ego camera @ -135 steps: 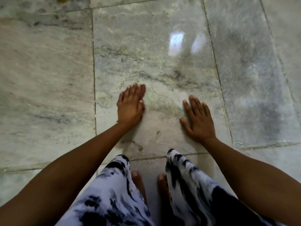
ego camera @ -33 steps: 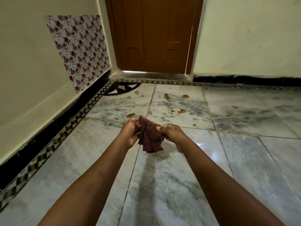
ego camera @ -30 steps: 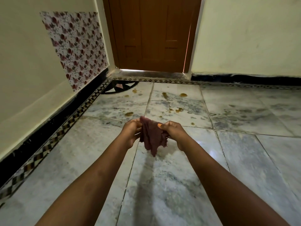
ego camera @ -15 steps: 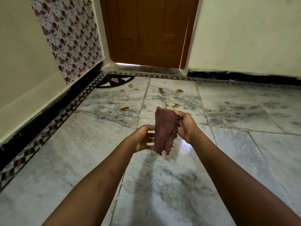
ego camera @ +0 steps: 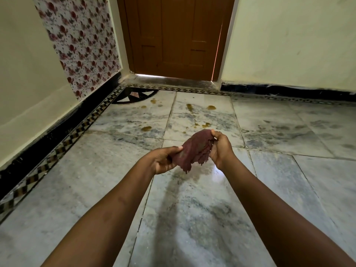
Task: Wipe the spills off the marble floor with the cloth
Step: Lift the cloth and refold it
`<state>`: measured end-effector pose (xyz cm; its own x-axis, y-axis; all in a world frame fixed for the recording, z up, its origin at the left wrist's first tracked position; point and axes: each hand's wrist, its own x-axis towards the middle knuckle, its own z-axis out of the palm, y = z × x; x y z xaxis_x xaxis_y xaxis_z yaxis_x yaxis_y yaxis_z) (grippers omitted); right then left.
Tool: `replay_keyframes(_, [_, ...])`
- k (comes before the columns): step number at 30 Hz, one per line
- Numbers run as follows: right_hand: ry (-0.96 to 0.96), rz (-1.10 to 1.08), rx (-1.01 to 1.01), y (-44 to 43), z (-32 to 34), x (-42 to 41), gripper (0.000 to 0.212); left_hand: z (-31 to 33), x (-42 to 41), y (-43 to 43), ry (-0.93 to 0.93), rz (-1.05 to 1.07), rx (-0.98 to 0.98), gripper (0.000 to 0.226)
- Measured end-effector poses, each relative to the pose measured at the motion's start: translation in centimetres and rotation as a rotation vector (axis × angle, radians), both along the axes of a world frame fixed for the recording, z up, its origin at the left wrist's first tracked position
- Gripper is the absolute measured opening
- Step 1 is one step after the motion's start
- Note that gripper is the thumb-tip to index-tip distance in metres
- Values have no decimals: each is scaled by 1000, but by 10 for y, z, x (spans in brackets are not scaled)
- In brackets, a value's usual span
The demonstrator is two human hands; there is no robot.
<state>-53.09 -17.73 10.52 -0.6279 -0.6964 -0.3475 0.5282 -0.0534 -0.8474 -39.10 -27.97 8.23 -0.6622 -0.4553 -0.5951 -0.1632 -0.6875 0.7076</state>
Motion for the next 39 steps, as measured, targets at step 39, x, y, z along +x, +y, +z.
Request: replay_keyframes(39, [-462, 69, -98, 15, -62, 5, 77, 85, 19, -35, -13, 61, -876, 37])
